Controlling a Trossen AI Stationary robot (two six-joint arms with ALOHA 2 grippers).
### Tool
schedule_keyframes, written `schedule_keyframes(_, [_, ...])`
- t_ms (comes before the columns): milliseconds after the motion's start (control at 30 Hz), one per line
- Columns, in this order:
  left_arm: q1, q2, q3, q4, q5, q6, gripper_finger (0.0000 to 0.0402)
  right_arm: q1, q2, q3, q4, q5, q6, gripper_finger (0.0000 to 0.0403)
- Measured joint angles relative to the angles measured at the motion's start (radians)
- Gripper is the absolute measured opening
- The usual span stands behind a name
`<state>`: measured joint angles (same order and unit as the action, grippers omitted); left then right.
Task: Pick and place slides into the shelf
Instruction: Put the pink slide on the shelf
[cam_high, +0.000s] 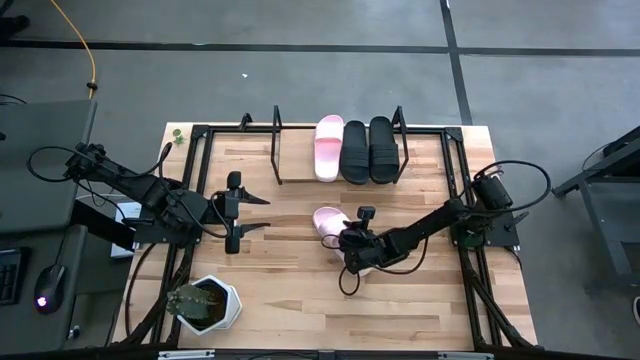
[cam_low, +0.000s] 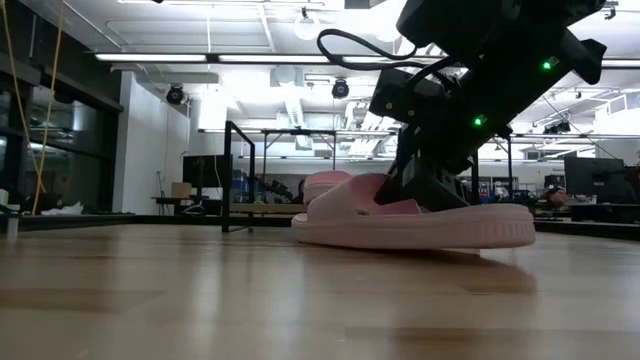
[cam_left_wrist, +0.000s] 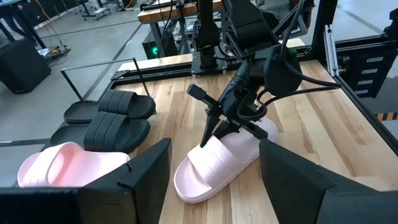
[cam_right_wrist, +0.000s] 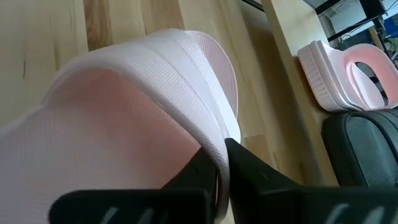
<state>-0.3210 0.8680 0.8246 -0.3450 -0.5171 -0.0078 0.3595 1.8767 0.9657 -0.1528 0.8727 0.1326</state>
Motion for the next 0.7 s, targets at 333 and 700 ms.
schedule_keyframes(333, [0.0, 0.0, 0.0, 0.0, 0.0, 0.0, 0.0225, -0.015, 0.0, 0.001, 0.022, 0.043, -0.054, 0.0002])
schedule_keyframes(700, [0.0, 0.0, 0.0, -0.001, 0.0, 0.0, 0.0225, -0.048, 0.0, 0.141, -0.031, 0.065, -0.146, 0.0001])
